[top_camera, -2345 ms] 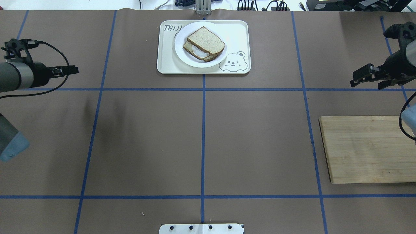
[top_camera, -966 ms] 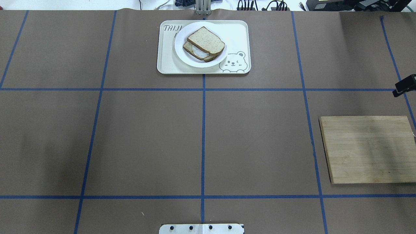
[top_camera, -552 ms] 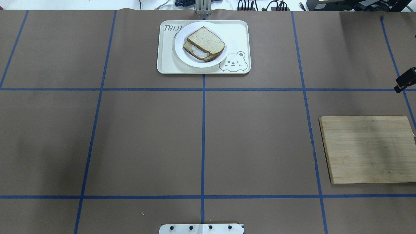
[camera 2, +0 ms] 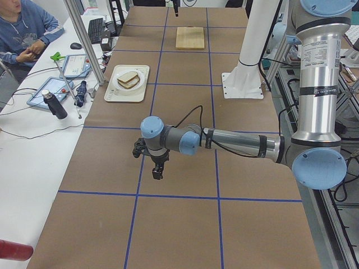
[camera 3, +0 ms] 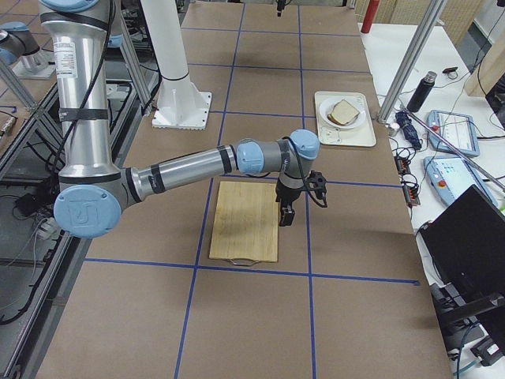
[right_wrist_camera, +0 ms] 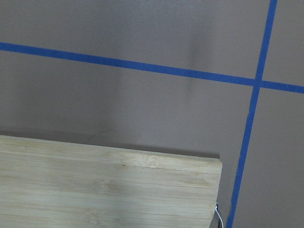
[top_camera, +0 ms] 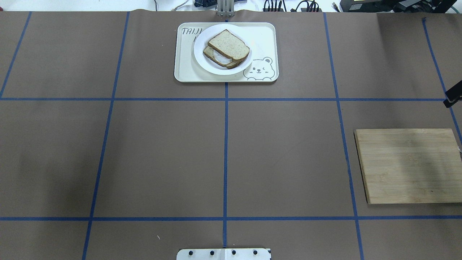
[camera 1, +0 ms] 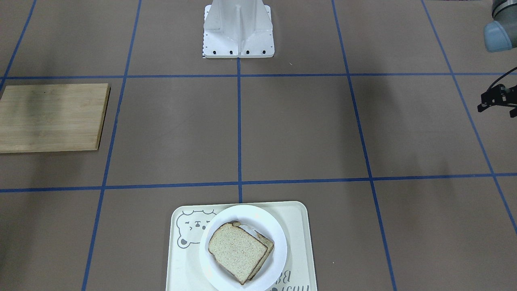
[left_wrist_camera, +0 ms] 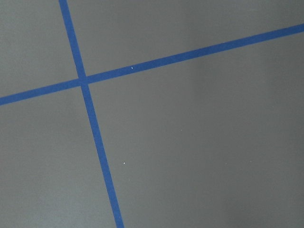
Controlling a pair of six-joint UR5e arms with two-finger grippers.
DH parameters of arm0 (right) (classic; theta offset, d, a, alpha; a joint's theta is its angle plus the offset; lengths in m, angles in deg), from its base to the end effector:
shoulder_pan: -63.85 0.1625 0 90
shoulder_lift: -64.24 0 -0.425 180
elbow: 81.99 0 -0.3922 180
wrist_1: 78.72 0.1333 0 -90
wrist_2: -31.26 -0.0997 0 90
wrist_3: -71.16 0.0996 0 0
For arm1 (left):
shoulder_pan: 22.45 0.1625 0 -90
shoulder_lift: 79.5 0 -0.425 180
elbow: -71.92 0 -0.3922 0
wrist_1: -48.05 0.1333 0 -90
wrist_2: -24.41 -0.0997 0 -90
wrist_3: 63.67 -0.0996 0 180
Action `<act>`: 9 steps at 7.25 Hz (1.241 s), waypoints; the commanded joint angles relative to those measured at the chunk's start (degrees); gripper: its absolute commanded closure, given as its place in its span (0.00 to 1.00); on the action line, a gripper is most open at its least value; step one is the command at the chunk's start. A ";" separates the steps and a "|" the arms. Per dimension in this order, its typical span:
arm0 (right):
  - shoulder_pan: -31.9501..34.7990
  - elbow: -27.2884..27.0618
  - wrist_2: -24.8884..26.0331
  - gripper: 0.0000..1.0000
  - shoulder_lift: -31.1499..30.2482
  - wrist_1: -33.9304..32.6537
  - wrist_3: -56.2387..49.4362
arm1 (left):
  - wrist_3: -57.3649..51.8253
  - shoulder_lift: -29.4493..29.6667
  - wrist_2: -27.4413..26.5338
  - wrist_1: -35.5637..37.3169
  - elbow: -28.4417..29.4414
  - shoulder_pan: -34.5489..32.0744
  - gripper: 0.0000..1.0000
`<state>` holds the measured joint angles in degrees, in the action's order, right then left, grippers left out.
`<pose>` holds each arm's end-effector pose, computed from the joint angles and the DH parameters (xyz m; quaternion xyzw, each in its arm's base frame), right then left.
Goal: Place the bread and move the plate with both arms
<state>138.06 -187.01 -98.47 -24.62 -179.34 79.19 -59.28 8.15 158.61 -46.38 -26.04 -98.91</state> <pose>-0.0668 -0.4922 0.5449 -0.0256 -0.3415 -0.0800 0.9361 0.0511 -0.4850 0.6017 0.0217 0.3828 0.1064 0.9174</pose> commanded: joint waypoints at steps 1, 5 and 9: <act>0.23 -0.44 -0.17 0.00 -0.70 0.61 -0.73 | -2.52 0.60 0.18 0.74 0.40 -2.45 0.02; 0.23 0.52 -0.08 0.00 -0.79 0.70 -0.64 | -3.24 -0.45 1.06 -0.13 0.32 -2.90 0.02; 0.93 -0.44 -1.22 0.00 -1.49 0.70 -0.73 | -2.80 -0.03 0.97 -0.05 0.48 -3.17 0.02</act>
<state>139.01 -187.24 -99.58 -25.79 -178.68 78.46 -62.16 7.54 159.49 -46.15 -26.51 -102.12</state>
